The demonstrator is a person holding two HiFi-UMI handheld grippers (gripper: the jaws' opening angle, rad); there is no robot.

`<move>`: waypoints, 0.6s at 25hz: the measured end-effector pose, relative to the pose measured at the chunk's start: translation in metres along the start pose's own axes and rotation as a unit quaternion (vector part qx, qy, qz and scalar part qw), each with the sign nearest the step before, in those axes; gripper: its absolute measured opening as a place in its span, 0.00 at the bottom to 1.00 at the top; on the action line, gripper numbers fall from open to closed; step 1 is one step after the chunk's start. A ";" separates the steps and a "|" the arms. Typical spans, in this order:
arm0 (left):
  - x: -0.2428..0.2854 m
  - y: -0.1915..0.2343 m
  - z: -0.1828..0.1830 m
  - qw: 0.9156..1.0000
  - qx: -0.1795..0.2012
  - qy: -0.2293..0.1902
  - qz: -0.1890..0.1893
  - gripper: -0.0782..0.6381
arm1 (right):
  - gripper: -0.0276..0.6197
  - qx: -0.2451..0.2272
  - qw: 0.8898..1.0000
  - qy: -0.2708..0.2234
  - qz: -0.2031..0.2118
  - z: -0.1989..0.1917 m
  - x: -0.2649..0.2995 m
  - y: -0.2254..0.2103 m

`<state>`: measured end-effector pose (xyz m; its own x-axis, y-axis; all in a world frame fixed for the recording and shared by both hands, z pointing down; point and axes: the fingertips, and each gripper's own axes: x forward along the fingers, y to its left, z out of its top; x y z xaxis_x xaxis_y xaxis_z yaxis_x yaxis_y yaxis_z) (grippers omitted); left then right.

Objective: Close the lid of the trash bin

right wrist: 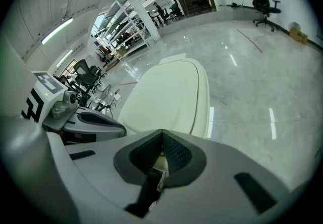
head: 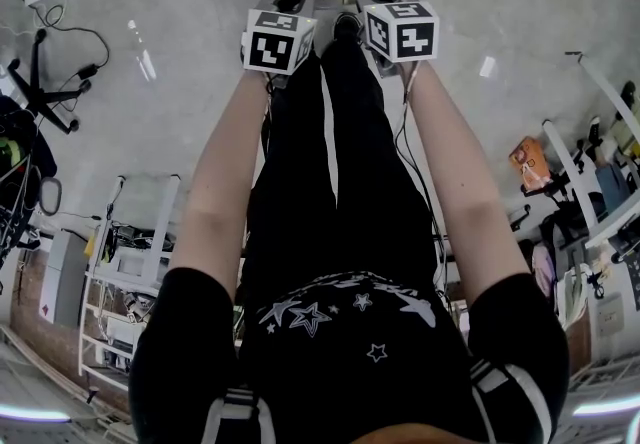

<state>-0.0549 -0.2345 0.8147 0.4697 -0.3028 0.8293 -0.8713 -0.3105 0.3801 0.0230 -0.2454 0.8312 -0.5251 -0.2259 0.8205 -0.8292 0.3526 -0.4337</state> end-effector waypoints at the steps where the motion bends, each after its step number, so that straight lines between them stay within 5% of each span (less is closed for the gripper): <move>1: 0.001 0.000 0.000 1.000 0.000 0.002 -0.001 0.12 | 0.05 0.001 1.000 0.000 -0.002 0.000 0.000 -0.001; 15: 0.005 0.006 -0.005 1.000 -0.018 0.020 -0.001 0.12 | 0.05 -0.007 1.000 0.013 -0.013 -0.003 0.004 0.000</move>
<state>-0.0583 -0.2334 0.8232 0.4655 -0.2654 0.8443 -0.8755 -0.2780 0.3954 0.0210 -0.2434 0.8355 -0.4979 -0.2110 0.8412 -0.8397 0.3597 -0.4068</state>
